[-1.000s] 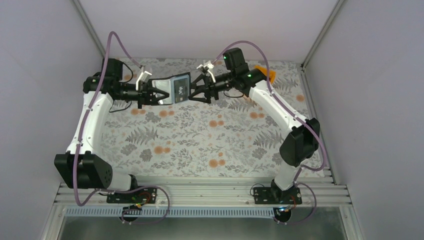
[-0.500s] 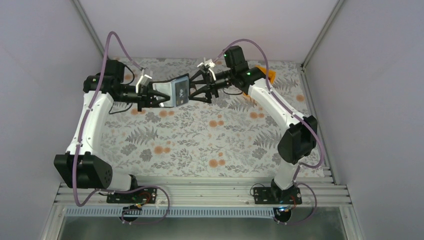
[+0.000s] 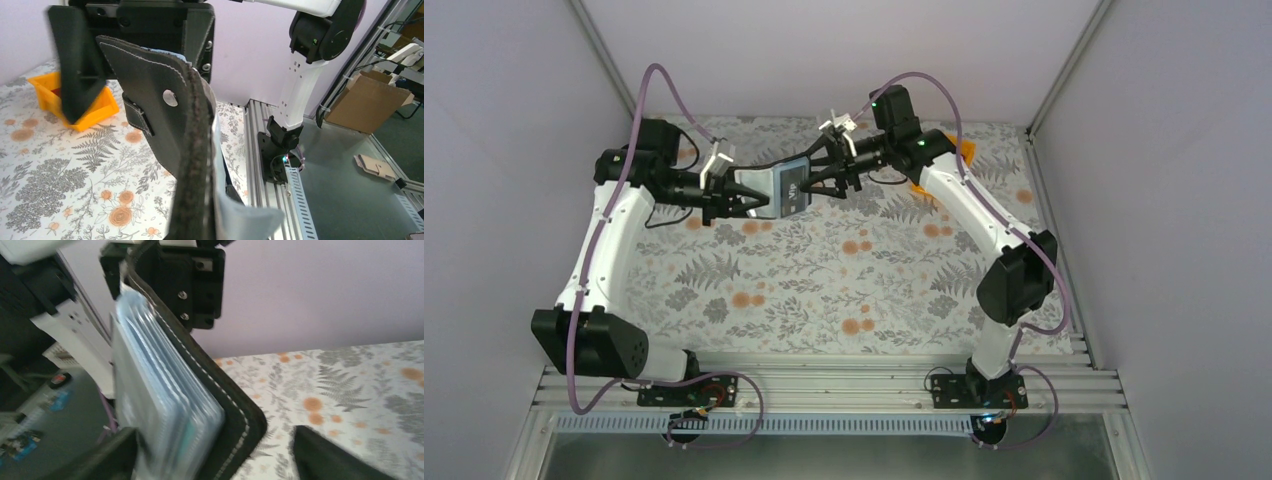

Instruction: Take the credit cards out of the card holder

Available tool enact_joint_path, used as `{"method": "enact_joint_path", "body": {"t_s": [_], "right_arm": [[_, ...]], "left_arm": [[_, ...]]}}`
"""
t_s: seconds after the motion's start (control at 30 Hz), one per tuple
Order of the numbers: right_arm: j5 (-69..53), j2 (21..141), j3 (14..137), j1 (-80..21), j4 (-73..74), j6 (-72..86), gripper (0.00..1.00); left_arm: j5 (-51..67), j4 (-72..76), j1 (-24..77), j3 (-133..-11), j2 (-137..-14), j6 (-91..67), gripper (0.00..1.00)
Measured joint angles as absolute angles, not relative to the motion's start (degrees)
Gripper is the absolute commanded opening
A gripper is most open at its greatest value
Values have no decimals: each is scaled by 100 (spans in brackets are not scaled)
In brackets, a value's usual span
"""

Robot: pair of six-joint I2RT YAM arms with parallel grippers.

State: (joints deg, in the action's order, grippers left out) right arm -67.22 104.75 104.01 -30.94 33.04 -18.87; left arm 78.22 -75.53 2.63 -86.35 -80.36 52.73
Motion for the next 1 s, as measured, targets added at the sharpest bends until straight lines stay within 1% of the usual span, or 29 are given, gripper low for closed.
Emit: {"method": "enact_joint_path", "body": {"t_s": [0.03, 0.07, 0.1, 0.2, 0.37, 0.4, 0.43, 0.47, 0.5, 0.53, 0.6, 0.67, 0.73, 0.83, 0.93, 1.0], "right_arm": [[-6807, 10475, 10420, -3094, 3350, -1977, 30], [-6941, 10475, 10431, -3094, 3428, -2045, 12], [-7048, 10473, 10431, -3094, 3503, -2123, 5], [-7384, 10449, 10401, -3094, 3701, -2287, 4], [-7465, 10217, 10143, -3072, 3688, -2340, 4], [-7461, 10191, 10123, -3072, 3669, -2314, 4], [-7454, 10167, 10112, -3072, 3632, -2272, 4], [-7439, 10147, 10092, -3072, 3573, -2213, 4], [-7406, 10127, 10075, -3072, 3522, -2167, 4], [-7334, 10103, 10038, -3072, 3444, -2062, 4], [-7105, 10049, 9957, -3059, 3291, -1813, 4], [-6775, 10020, 9904, -3035, 3162, -1457, 4], [-6311, 10020, 9904, -2985, 3055, -974, 4], [-5240, 10051, 10055, -2840, 3146, -193, 4], [-4027, 10200, 10388, -2766, 3249, 482, 4], [-3315, 10267, 10453, -2766, 3262, 823, 4]], "left_arm": [[7822, -7553, 263, -8635, -8036, 5277, 2], [7822, -7550, 263, -8635, -8034, 5280, 2], [7819, -7544, 263, -8635, -8029, 5280, 2], [7717, -7465, 244, -8632, -8018, 5221, 2], [7601, -7411, 237, -8646, -7975, 5140, 3], [7566, -7373, 237, -8648, -7948, 5096, 10], [7520, -7310, 235, -8648, -7909, 5024, 26], [7481, -7231, 231, -8648, -7867, 4934, 45], [7430, -7142, 222, -8648, -7828, 4862, 60], [7349, -7032, 187, -8646, -7782, 4716, 65], [7146, -6799, 54, -8646, -7697, 4431, 71], [6820, -6497, -207, -8646, -7612, 4112, 75], [6475, -6224, -473, -8648, -7555, 3837, 76], [5959, -5933, -864, -8761, -7537, 3489, 78], [5701, -5883, -1048, -9087, -7533, 3376, 78], [5721, -5885, -1048, -9262, -7478, 3391, 73]]}}
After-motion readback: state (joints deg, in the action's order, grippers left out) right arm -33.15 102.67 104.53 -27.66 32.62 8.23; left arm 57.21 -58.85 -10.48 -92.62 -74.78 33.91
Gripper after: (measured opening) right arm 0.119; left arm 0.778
